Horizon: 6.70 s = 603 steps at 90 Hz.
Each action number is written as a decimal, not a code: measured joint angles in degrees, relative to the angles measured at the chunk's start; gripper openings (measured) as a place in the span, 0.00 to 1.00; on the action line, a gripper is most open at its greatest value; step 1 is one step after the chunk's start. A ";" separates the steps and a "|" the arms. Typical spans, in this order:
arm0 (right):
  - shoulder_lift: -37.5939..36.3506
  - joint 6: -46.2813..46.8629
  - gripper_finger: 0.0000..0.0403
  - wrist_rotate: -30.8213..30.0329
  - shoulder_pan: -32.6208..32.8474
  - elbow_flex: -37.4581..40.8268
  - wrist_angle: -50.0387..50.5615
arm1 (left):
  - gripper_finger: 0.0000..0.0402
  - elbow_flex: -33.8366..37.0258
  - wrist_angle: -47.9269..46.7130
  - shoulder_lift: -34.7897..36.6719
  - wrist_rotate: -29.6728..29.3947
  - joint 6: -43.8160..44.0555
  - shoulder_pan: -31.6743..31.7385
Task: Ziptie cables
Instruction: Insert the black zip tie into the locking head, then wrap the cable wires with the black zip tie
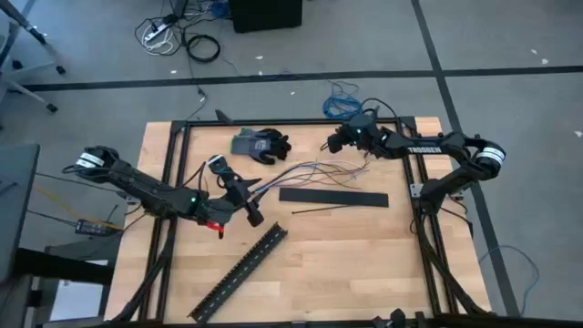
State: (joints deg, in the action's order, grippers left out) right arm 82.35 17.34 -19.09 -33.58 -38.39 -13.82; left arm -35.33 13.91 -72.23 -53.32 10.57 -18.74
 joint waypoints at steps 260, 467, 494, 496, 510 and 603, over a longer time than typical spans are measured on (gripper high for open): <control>7.43 -4.81 0.28 8.64 39.81 0.02 19.08 | 0.42 -0.02 -0.02 -0.02 10.54 0.61 0.00; 3.01 -2.04 0.00 0.99 45.00 0.13 9.46 | 0.42 0.00 5.57 -4.99 20.40 5.88 0.02; -10.09 -9.51 0.00 -15.97 53.99 0.09 0.46 | 0.42 -0.02 26.30 -8.08 24.12 2.73 -0.17; -10.39 -10.43 0.00 -17.44 54.85 0.06 -1.26 | 0.42 -0.02 27.49 -8.18 24.13 1.87 -0.17; -9.53 -18.41 0.00 -22.21 59.51 0.02 -16.05 | 0.42 -0.02 35.27 -8.20 24.06 -3.98 -0.15; 7.08 -26.53 0.00 -8.33 56.56 0.02 -49.30 | 0.42 -0.02 49.56 -8.17 37.24 -13.03 -0.17</control>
State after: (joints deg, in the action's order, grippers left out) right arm 89.43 -9.18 -27.42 22.98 -38.37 -63.13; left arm -35.35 63.47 -80.40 -16.08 -2.46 -18.92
